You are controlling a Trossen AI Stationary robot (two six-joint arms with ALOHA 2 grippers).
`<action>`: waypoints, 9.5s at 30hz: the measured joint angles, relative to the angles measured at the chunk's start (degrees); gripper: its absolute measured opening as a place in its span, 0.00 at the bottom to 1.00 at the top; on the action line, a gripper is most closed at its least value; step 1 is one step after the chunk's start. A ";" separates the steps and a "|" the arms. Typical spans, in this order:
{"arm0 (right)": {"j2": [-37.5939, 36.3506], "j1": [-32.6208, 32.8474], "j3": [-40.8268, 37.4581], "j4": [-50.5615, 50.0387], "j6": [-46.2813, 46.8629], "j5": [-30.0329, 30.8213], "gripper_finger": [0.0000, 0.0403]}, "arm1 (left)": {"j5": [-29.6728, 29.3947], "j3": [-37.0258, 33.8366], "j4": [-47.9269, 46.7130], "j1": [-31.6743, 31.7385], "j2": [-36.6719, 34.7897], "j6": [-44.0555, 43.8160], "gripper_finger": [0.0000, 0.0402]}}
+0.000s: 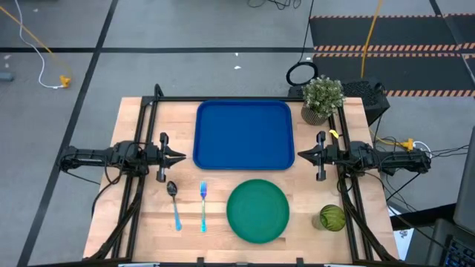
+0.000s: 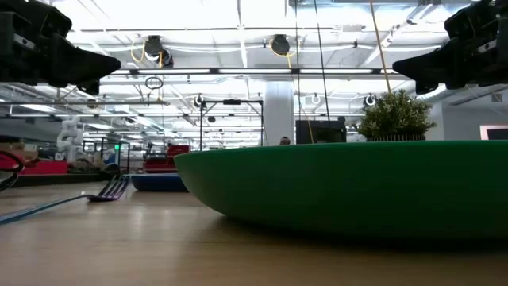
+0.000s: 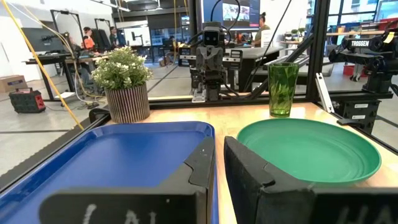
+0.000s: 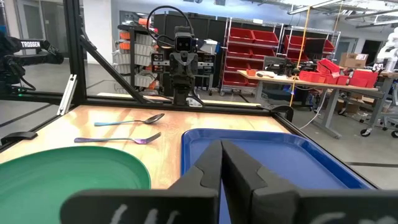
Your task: Pick and place plate/cup/fork/spoon on tray
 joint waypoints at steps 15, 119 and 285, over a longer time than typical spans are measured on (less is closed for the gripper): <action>0.00 0.00 -0.01 0.00 0.00 0.00 0.00 | 0.00 -0.02 0.34 0.02 -0.01 0.00 0.10; 43.15 11.55 58.17 -42.62 28.81 4.67 0.00 | -3.37 57.17 -5.72 -16.50 68.11 -2.89 0.04; 80.36 20.68 79.91 -45.01 7.63 25.50 0.00 | -29.63 57.10 -5.49 -11.55 79.49 -0.38 0.91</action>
